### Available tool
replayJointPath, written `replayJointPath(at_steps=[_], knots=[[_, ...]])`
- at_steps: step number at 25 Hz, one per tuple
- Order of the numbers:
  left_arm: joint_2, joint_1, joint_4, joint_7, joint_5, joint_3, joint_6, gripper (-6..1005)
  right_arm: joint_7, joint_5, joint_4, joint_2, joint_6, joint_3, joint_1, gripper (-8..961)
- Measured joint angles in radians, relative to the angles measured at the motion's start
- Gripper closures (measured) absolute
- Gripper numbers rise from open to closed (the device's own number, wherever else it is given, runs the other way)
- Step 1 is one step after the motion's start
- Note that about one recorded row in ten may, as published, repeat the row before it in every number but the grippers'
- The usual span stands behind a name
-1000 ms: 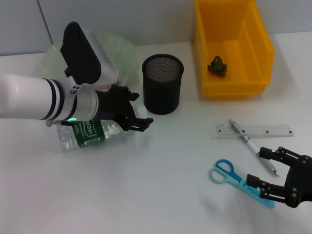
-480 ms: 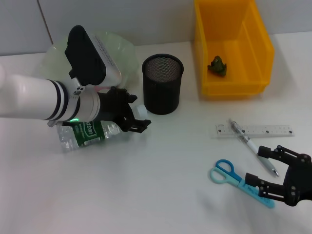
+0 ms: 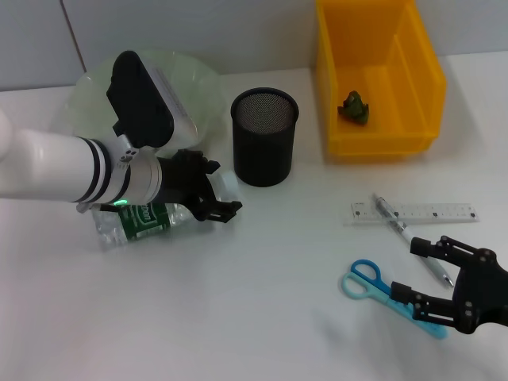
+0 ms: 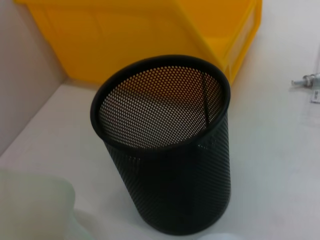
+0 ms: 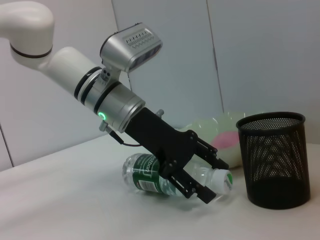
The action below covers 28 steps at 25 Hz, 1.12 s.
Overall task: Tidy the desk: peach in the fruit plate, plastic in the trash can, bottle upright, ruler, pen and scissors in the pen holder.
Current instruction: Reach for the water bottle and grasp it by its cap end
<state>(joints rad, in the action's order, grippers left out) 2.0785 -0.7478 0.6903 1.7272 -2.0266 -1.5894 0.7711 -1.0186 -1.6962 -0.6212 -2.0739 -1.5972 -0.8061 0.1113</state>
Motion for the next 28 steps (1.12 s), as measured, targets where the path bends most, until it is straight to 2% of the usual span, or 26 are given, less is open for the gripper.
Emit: replayJointPath(at_steps=[12, 14, 20, 25, 28], knots=[[0.0, 0.005, 0.006, -0.013, -0.002, -0.087, -0.03, 213, -0.013, -0.002, 0.0, 0.0, -0.001, -0.001, 0.004, 133], [0.0, 0.004, 0.007, -0.012, -0.003, -0.089, -0.03, 395, -0.014, -0.002, 0.0, 0.0, -0.001, -0.001, 0.006, 133], [0.0, 0.009, 0.02, -0.011, -0.008, -0.088, -0.027, 634, -0.016, -0.002, 0.0, 0.0, -0.001, -0.001, 0.008, 133], [-0.001, 0.012, 0.035, -0.005, -0.031, -0.088, -0.014, 788, -0.023, -0.006, 0.0, 0.0, -0.001, -0.001, 0.015, 133], [-0.002, 0.027, 0.073, -0.006, -0.058, -0.094, 0.02, 825, -0.025, -0.012, 0.0, 0.0, -0.001, -0.001, 0.016, 133]])
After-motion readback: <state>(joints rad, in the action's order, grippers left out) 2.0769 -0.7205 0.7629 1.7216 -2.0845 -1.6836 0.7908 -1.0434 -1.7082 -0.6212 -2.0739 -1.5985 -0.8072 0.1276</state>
